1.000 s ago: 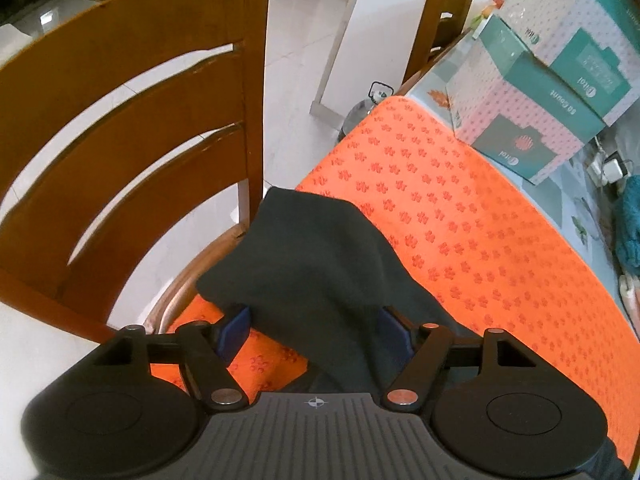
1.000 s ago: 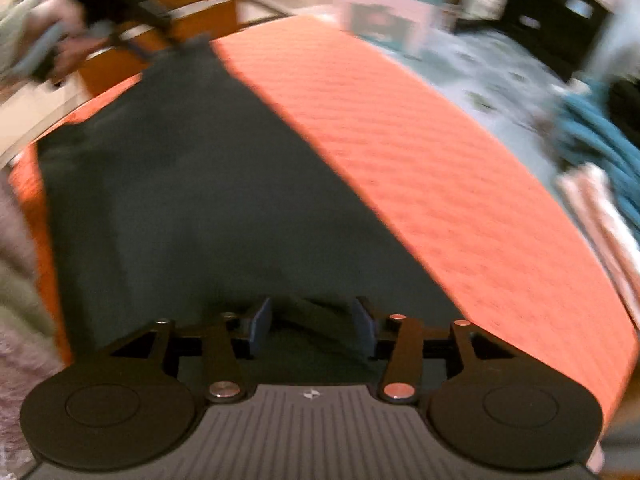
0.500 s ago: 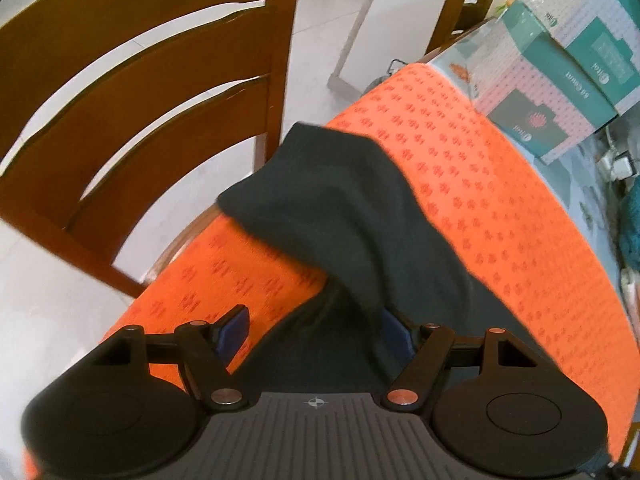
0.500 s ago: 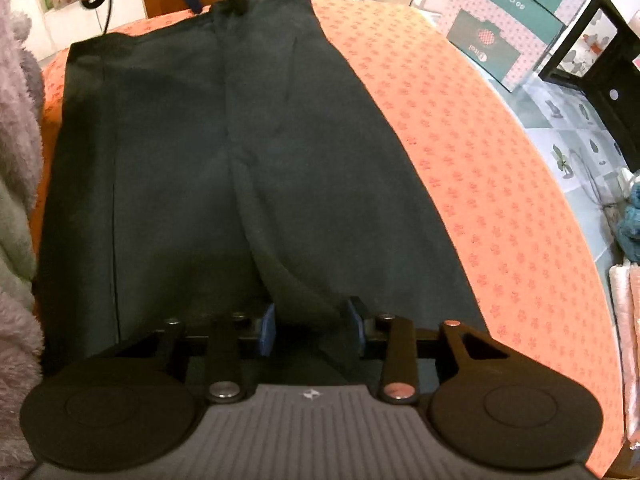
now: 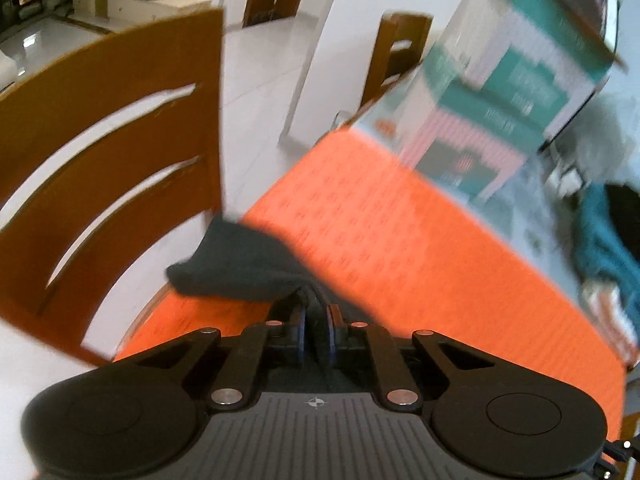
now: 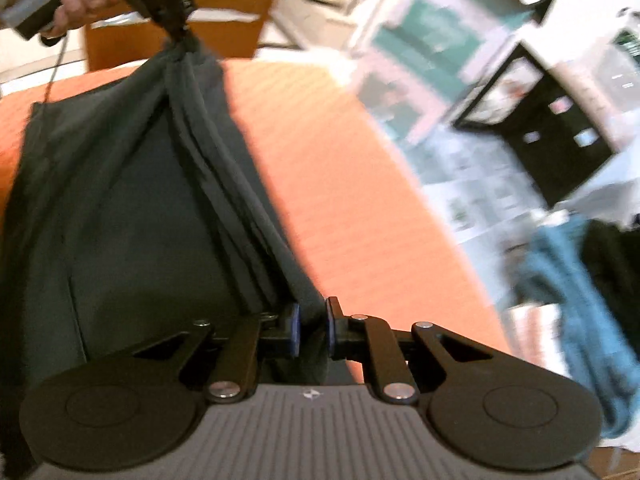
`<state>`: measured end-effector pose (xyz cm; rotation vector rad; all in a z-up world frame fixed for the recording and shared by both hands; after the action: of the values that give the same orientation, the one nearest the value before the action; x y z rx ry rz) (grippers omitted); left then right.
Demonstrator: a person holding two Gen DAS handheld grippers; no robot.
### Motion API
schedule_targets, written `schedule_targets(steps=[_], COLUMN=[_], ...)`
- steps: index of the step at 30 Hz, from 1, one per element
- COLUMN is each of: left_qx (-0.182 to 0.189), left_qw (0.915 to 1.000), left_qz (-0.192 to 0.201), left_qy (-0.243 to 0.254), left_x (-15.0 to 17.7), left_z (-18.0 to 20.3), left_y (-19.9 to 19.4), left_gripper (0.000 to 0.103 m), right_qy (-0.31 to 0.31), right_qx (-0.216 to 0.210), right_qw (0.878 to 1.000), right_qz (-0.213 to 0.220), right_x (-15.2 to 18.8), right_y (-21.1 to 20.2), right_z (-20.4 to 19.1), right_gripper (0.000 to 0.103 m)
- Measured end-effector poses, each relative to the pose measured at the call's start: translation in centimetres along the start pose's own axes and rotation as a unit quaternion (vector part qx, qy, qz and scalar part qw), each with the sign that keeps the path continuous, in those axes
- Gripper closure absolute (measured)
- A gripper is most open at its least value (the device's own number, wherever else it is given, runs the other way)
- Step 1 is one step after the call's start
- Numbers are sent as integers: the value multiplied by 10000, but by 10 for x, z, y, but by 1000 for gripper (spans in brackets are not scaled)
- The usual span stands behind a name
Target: Fold clothes
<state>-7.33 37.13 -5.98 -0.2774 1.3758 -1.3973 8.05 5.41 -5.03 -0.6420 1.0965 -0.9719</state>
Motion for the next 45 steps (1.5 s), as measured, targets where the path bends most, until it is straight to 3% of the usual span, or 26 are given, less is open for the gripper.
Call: schedule_targets(steps=[4, 7, 11, 19, 20, 22, 23, 29, 36, 45], left_qx=[207, 273, 205, 123, 118, 106, 95, -61, -77, -89], left_qw=[9991, 9981, 9984, 9986, 9986, 9987, 9986, 9956, 9931, 9887], left_qz=[359, 454, 334, -57, -42, -31, -13, -71, -492, -839], left_qy=[41, 304, 402, 510, 505, 491, 517, 936, 1059, 1237], left_x=[-40, -60, -73, -78, -78, -80, -79, -68, -36, 16], left_z=[21, 38, 47, 44, 42, 38, 36, 28, 8, -25], left_y=[10, 31, 69, 126, 124, 118, 112, 69, 18, -33], left_gripper=[92, 92, 92, 88, 86, 68, 63, 60, 57, 46], right_qy=[162, 277, 318, 701, 748, 834, 899, 1960, 3231, 3882], right_qx=[623, 831, 931, 671, 646, 734, 801, 534, 136, 69], right_qw=[9979, 9962, 9950, 9939, 9936, 9921, 9911, 9769, 9425, 9182], right_qz=[59, -11, -172, -521, -552, -585, -574, -670, -839, -787], right_x=[-14, -20, -19, -12, -11, -11, -11, 8, 40, 86], right_y=[9, 26, 57, 114, 116, 116, 112, 71, 19, -44], right_z=[36, 59, 75, 88, 89, 90, 91, 93, 84, 40], right_gripper=[89, 89, 89, 86, 82, 71, 69, 68, 68, 66])
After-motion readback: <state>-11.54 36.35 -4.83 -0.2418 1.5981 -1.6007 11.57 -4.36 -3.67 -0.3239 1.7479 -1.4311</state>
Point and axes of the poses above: each gripper's, at about its wrist camera, not at the fingertips, and y roughly the way its jaws point, z to its right, x to its underside, the point moved 3 cm from there along y, roughly the way its jaws point, and after that the axes turned 5 degrees about -z, right-handed, at the moved point
